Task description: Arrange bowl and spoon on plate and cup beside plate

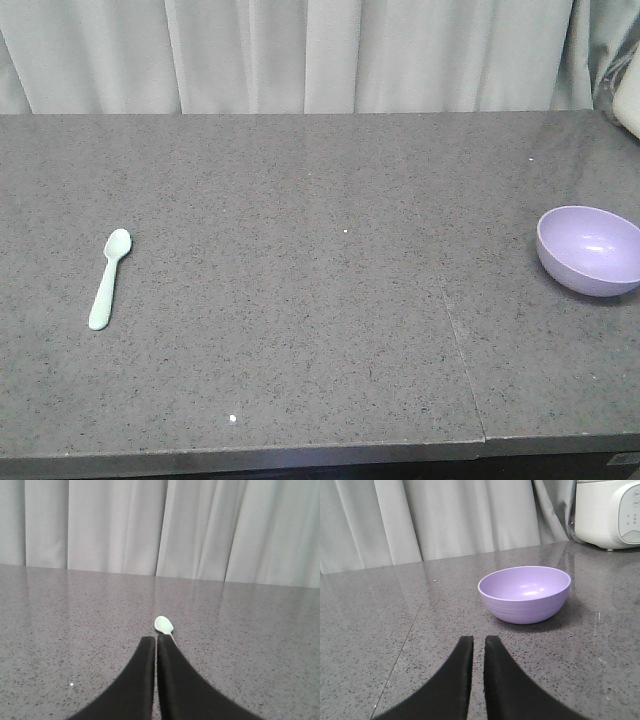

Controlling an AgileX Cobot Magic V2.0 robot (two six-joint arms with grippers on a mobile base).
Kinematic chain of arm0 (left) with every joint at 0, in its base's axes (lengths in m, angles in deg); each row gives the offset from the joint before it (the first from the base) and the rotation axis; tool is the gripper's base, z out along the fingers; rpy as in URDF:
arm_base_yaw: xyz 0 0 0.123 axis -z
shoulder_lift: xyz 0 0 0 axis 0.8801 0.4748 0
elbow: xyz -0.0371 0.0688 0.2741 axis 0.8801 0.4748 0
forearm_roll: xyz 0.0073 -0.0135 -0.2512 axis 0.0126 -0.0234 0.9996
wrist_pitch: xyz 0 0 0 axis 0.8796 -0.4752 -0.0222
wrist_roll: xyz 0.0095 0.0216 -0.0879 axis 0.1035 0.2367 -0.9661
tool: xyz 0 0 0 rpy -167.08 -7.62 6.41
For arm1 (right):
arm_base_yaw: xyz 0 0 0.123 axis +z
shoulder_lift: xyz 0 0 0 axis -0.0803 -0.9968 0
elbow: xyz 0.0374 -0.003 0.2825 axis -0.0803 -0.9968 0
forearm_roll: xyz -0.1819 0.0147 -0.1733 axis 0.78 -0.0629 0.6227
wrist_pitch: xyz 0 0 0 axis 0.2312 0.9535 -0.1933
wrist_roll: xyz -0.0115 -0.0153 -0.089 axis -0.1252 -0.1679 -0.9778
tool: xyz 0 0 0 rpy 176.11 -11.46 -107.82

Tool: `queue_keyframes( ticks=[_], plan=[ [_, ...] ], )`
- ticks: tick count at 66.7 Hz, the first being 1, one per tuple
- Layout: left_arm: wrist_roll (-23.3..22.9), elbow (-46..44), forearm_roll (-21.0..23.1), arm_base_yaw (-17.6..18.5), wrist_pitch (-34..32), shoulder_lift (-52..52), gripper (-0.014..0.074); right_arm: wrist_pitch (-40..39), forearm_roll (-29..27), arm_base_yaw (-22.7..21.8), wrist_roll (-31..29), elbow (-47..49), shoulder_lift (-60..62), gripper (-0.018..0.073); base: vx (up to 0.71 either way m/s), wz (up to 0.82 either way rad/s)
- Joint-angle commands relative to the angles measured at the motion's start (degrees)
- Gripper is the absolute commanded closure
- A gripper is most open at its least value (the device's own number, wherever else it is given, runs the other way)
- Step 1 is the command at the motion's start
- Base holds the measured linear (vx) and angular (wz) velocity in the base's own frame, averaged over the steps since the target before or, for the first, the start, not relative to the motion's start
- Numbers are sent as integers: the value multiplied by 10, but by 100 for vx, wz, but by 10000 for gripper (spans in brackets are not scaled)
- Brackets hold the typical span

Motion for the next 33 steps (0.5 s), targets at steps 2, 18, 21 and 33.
queue_keyframes(
  ticks=[2,18,21,33],
  plan=[
    [-5,17,4,1,-43,-10,602,-42,3,-2,-3,-10,6,489,0,0],
    [-5,17,4,1,-43,-10,602,-42,3,-2,-3,-10,6,489,0,0],
    [-5,17,4,1,-43,-10,602,-42,3,-2,-3,-10,6,489,0,0],
    [-5,17,4,1,-43,-10,602,-42,3,-2,-3,-10,6,489,0,0]
  ],
)
